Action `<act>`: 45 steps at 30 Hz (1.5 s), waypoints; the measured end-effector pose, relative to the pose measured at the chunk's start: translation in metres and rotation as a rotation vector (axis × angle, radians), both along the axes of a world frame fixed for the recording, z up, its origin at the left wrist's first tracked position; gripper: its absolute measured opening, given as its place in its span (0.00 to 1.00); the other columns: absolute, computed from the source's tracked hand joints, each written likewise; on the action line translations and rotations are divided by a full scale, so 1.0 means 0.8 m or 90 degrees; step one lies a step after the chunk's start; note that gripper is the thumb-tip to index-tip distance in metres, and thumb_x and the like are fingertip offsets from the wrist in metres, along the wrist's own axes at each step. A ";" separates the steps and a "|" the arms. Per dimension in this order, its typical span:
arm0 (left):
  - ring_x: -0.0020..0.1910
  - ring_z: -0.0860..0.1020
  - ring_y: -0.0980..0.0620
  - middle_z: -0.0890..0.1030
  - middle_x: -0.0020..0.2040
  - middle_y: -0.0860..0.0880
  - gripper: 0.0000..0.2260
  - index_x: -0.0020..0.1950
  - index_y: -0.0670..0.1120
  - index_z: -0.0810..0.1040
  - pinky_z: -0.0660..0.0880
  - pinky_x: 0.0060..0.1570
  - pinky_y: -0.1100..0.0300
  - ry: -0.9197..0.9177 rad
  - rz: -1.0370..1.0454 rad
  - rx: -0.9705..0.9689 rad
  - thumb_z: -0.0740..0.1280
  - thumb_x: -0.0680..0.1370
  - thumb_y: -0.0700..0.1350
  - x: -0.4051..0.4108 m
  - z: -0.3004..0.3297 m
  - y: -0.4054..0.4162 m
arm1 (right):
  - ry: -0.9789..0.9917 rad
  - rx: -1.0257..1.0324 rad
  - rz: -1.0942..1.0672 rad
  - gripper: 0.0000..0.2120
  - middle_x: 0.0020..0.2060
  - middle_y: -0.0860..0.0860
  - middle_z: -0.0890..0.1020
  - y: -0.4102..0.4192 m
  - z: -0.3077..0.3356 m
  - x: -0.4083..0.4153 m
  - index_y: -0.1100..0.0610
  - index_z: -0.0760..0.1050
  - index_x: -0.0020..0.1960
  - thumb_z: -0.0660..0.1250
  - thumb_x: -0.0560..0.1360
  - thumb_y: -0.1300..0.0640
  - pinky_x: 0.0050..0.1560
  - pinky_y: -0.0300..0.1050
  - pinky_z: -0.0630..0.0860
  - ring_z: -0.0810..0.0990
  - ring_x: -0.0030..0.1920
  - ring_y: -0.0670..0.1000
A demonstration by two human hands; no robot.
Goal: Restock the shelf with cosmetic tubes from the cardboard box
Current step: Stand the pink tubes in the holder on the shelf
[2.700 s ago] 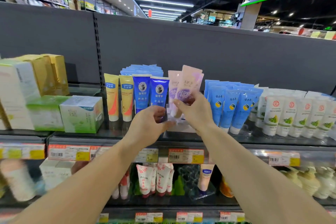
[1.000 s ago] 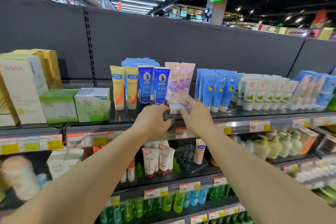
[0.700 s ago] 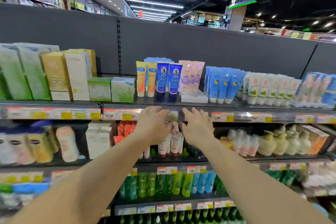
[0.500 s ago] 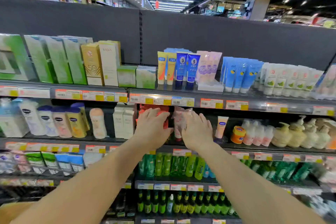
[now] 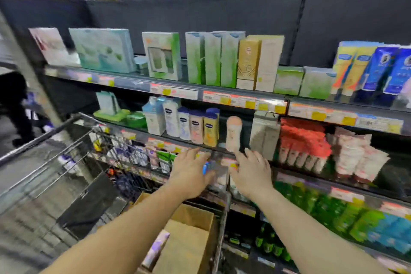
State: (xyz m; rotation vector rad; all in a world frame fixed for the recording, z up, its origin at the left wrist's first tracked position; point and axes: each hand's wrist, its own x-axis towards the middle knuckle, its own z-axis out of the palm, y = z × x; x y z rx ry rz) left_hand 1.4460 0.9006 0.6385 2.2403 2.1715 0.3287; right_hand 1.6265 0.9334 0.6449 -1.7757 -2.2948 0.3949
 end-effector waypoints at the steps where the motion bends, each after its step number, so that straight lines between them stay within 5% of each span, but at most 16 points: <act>1: 0.74 0.61 0.45 0.65 0.74 0.47 0.29 0.75 0.56 0.63 0.60 0.71 0.52 0.009 0.013 -0.002 0.58 0.77 0.65 -0.033 -0.014 0.005 | 0.003 -0.011 0.008 0.25 0.78 0.49 0.54 0.005 -0.011 -0.032 0.44 0.53 0.77 0.53 0.82 0.46 0.76 0.56 0.48 0.49 0.78 0.55; 5: 0.69 0.69 0.40 0.72 0.70 0.42 0.34 0.72 0.52 0.70 0.66 0.68 0.48 0.014 0.010 -0.014 0.51 0.72 0.67 -0.159 -0.063 0.025 | 0.007 -0.051 0.018 0.26 0.77 0.50 0.56 0.026 -0.062 -0.157 0.45 0.54 0.77 0.56 0.81 0.46 0.76 0.56 0.52 0.50 0.77 0.55; 8: 0.56 0.79 0.36 0.80 0.58 0.38 0.31 0.63 0.47 0.79 0.77 0.55 0.45 -0.027 0.026 -0.037 0.58 0.69 0.63 -0.249 -0.106 0.036 | 0.000 -0.084 0.022 0.27 0.77 0.50 0.58 0.034 -0.112 -0.234 0.46 0.56 0.77 0.58 0.80 0.46 0.74 0.54 0.55 0.53 0.76 0.54; 13: 0.63 0.75 0.39 0.76 0.65 0.42 0.32 0.69 0.51 0.74 0.72 0.60 0.51 -0.034 0.064 -0.195 0.60 0.69 0.65 -0.333 -0.201 0.037 | 0.014 -0.231 -0.034 0.27 0.77 0.50 0.57 0.025 -0.192 -0.279 0.46 0.55 0.77 0.58 0.81 0.47 0.74 0.55 0.54 0.50 0.77 0.53; 16: 0.63 0.73 0.41 0.75 0.66 0.46 0.26 0.70 0.52 0.72 0.70 0.60 0.53 -0.065 0.073 -0.277 0.69 0.73 0.56 -0.345 -0.265 0.025 | -0.003 -0.288 -0.072 0.26 0.77 0.49 0.57 0.018 -0.242 -0.271 0.46 0.55 0.77 0.57 0.81 0.47 0.76 0.56 0.51 0.50 0.77 0.54; 29: 0.65 0.70 0.42 0.68 0.71 0.45 0.24 0.73 0.53 0.64 0.70 0.59 0.53 -0.148 0.130 -0.524 0.64 0.78 0.51 -0.311 -0.490 -0.004 | -0.082 -0.444 -0.113 0.25 0.74 0.50 0.62 -0.009 -0.416 -0.285 0.49 0.58 0.76 0.58 0.81 0.48 0.73 0.52 0.57 0.57 0.74 0.54; 40: 0.60 0.73 0.36 0.68 0.65 0.39 0.26 0.76 0.53 0.58 0.72 0.57 0.49 -0.266 0.269 -0.504 0.60 0.78 0.44 -0.283 -0.549 -0.008 | -0.045 -0.482 -0.093 0.26 0.73 0.48 0.64 -0.019 -0.491 -0.281 0.48 0.59 0.76 0.60 0.80 0.48 0.73 0.51 0.59 0.59 0.73 0.53; 45: 0.56 0.75 0.41 0.70 0.61 0.46 0.22 0.68 0.62 0.64 0.72 0.51 0.53 -0.370 0.313 -0.481 0.63 0.76 0.48 -0.294 -0.530 -0.004 | -0.019 -0.495 -0.085 0.25 0.74 0.49 0.63 -0.006 -0.472 -0.295 0.50 0.59 0.76 0.58 0.80 0.48 0.74 0.50 0.56 0.58 0.74 0.53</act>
